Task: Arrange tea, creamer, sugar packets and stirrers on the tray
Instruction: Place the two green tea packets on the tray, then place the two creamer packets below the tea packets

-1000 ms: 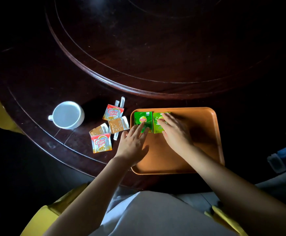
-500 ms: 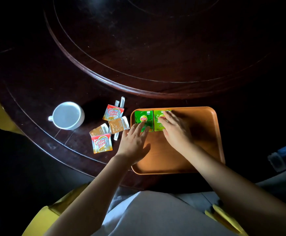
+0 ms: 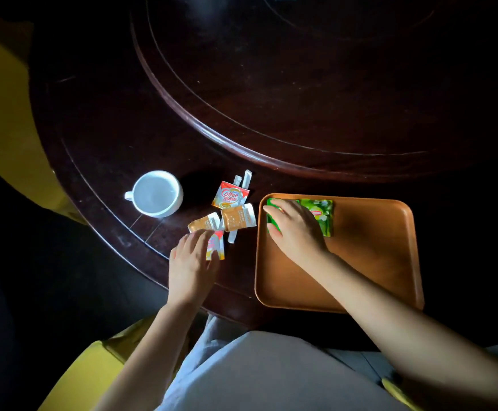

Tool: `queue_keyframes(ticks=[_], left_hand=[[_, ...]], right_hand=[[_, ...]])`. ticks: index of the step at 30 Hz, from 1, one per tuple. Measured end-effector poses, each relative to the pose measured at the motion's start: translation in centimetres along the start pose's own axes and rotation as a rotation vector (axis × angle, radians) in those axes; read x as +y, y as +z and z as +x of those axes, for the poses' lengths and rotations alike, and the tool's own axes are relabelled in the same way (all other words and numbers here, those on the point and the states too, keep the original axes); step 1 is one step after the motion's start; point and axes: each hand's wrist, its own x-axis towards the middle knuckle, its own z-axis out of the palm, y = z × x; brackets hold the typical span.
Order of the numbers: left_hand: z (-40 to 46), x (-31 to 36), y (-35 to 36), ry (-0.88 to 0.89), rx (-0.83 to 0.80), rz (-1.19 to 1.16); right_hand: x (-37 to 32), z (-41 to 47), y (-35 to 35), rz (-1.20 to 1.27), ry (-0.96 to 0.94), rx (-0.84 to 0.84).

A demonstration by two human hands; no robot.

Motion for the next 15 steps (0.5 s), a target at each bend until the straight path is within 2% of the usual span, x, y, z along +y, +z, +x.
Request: queue_keyframes(ticks=[6,9,15], left_hand=[[1.9,-2.1,-0.9,-0.027,-0.101,0.091],[2.1,-2.2,-0.7,0.065,-0.151,0.148],[2.1,-2.8,-0.6,0.065,-0.109,0.131]], right_hand=[[-3.0,5.7,1.6,-0.062,-0.066,-0.136],[-3.7,8.1,2.4,-0.158,0.000,-0.207],[-4.4,9.7,4.2,-0.288,0.120,-0.221]])
